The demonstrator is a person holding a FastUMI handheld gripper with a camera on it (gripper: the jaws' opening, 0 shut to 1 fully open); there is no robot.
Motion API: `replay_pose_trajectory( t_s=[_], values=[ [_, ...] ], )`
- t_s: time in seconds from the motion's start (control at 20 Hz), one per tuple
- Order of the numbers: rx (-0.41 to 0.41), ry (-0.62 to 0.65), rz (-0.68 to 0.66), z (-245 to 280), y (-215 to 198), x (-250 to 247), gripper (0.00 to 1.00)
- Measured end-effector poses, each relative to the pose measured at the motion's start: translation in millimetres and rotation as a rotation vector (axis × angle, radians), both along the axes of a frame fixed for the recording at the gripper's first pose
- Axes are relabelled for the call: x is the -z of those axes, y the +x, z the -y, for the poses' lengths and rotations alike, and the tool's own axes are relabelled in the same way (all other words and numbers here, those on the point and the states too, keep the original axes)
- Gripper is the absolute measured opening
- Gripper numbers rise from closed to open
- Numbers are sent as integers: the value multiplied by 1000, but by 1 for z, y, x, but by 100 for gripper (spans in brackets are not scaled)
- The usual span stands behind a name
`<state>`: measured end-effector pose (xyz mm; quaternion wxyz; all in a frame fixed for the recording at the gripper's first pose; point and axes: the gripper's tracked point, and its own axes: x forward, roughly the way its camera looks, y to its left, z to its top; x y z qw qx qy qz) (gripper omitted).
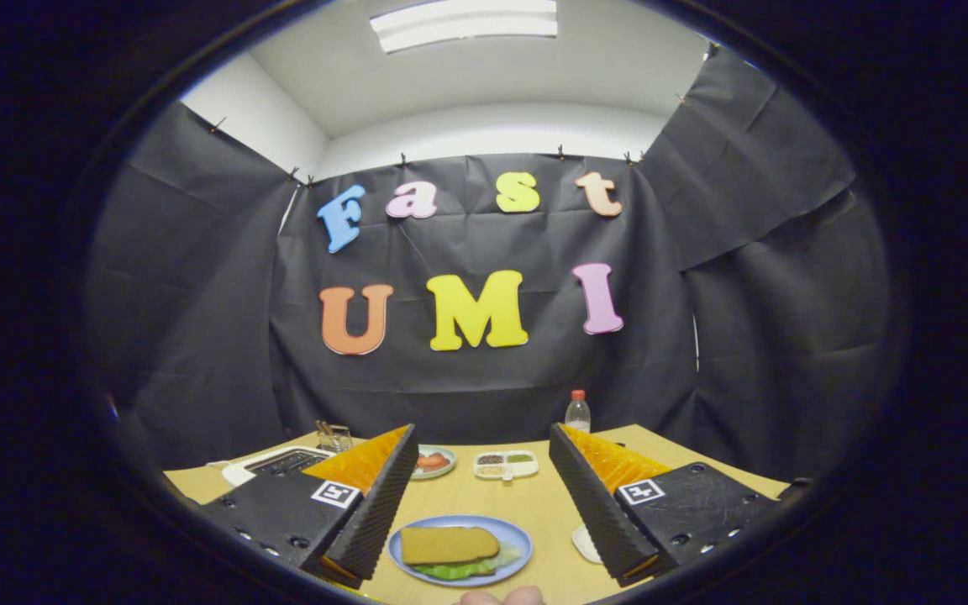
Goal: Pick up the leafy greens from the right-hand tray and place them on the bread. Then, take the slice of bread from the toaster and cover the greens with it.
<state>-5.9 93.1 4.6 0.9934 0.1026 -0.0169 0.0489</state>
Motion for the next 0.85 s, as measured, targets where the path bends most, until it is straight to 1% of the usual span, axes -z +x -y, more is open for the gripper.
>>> replay_pose_trajectory(
  t_s=[0.1,0.3,0.5,0.6,0.85],
  values=[
    [-15,-11,6,-8,-6,-5,95],
    [-4,-39,23,-14,-7,-11,95],
    [-16,-49,18,-30,-3,-10,95],
    [-35,-54,5,-38,-2,-6,95],
    [-41,-61,-10,-39,-2,-5,95]
  ],
)
